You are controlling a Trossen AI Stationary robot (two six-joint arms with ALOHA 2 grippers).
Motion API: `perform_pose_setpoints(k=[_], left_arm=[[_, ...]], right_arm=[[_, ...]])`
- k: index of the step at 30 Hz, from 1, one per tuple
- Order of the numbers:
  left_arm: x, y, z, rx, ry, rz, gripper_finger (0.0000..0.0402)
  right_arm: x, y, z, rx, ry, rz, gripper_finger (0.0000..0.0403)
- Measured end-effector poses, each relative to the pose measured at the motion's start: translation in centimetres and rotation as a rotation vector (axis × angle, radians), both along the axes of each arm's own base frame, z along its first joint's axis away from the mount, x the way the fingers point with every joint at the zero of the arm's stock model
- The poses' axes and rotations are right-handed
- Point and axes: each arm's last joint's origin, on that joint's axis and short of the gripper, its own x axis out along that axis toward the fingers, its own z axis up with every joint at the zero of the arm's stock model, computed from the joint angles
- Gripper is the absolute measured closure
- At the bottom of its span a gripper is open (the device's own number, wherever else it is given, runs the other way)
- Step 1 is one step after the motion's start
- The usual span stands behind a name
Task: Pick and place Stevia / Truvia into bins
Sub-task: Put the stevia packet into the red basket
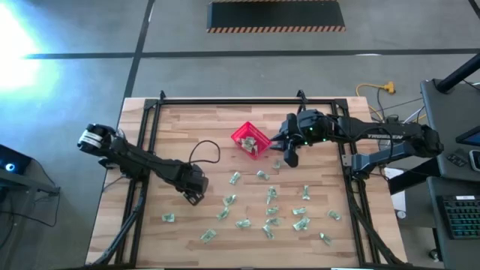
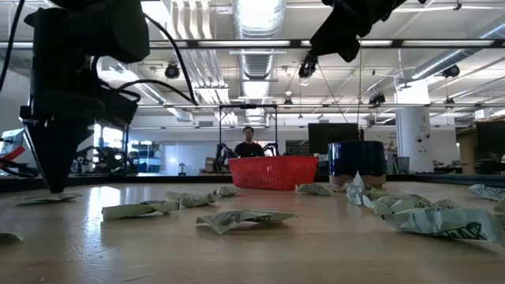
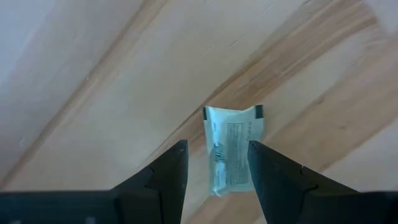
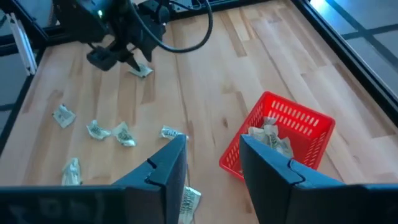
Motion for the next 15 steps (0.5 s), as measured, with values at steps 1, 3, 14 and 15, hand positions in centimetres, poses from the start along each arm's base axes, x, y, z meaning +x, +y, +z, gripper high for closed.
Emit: perform_pose_setpoints(k=[1, 3, 14, 15], left_arm=[[0.08, -0.03, -0.18, 0.001, 0.005, 0.0, 0.025], [0.23, -0.1, -0.38, -0.001, 0.004, -0.002, 0.025], [1.01, -0.53, -0.59, -0.04, -0.055, -0.033, 0.0258], [1.0, -0.54, -0.64, -0.041, -0.051, -0.035, 0.0263]], right_arm=[[-0.01, 0.0, 0.0, 0.005, 0.0, -0.003, 0.0264], [0.03, 0.0, -0.05, 0.012, 0.002, -0.008, 0.0264], [0.02, 0.05, -0.09, 0.017, 0.005, -0.009, 0.0269], [0.03, 0.05, -0.09, 0.016, 0.005, -0.009, 0.027]])
